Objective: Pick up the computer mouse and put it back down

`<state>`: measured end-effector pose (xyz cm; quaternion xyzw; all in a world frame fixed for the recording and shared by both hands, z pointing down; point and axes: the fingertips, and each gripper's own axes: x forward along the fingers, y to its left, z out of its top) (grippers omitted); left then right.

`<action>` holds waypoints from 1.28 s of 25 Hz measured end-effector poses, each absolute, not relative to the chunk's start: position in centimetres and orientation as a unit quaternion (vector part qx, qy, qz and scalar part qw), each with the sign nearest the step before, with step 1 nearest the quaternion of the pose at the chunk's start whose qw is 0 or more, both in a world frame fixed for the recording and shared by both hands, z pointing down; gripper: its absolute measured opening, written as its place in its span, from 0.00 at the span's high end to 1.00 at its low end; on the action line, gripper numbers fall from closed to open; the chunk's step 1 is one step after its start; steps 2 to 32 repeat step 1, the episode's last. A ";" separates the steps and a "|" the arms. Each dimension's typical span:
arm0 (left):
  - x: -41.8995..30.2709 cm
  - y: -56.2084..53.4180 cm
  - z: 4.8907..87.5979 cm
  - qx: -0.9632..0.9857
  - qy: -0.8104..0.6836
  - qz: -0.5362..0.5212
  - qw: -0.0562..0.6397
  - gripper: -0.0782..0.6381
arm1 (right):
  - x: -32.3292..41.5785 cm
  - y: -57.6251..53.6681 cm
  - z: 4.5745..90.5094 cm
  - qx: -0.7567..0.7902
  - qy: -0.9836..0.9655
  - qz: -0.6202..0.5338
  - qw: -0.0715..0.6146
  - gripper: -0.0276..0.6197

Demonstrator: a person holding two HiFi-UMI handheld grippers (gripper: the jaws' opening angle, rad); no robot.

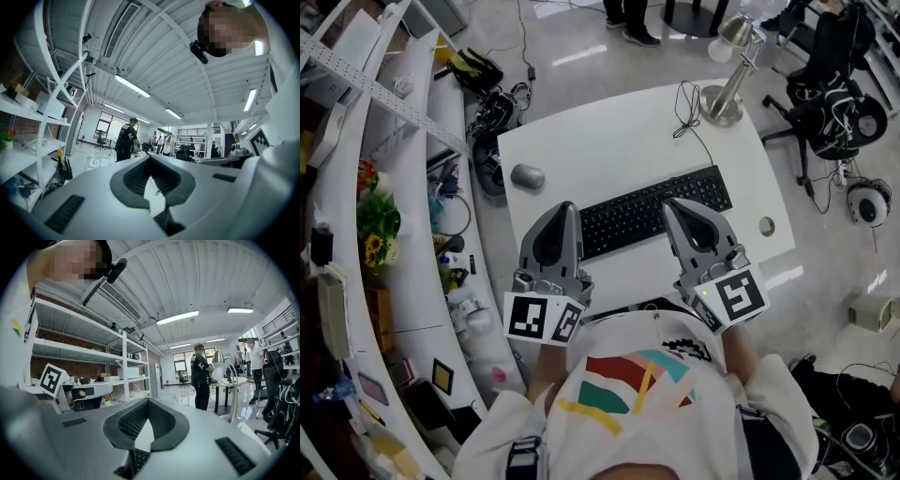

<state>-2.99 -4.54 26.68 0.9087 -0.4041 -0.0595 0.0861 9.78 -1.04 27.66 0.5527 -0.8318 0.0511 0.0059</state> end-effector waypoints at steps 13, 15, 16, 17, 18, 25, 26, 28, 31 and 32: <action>-3.1 -4.6 26.7 0.908 -0.405 -0.060 0.086 0.83 | 9.8 -1.1 27.6 0.553 -0.832 0.051 0.006 0.94; -3.1 -4.6 26.7 0.908 -0.405 -0.060 0.086 0.83 | 9.8 -1.1 27.6 0.553 -0.832 0.051 0.006 0.94; -3.1 -4.6 26.7 0.908 -0.405 -0.060 0.086 0.83 | 9.8 -1.1 27.6 0.553 -0.832 0.051 0.006 0.94; -3.1 -4.6 26.7 0.908 -0.405 -0.060 0.086 0.83 | 9.8 -1.1 27.6 0.553 -0.832 0.051 0.006 0.94; -3.1 -4.6 26.7 0.908 -0.405 -0.060 0.086 0.83 | 9.8 -1.1 27.6 0.553 -0.832 0.051 0.006 0.94; -3.1 -4.6 26.7 0.908 -0.405 -0.060 0.086 0.83 | 9.8 -1.1 27.6 0.553 -0.832 0.051 0.006 0.94; -3.1 -4.6 26.7 0.908 -0.405 -0.060 0.086 0.83 | 9.8 -1.1 27.6 0.553 -0.832 0.051 0.006 0.94; -3.1 -4.6 26.7 0.908 -0.405 -0.060 0.086 0.83 | 9.8 -1.1 27.6 0.553 -0.832 0.051 0.006 0.94; -3.1 -4.6 26.7 0.908 -0.405 -0.060 0.086 0.83 | 9.8 -1.1 27.6 0.553 -0.832 0.051 0.006 0.94; -3.1 -4.6 26.7 0.908 -0.405 -0.060 0.086 0.83 | 9.8 -1.1 27.6 0.553 -0.832 0.051 0.006 0.94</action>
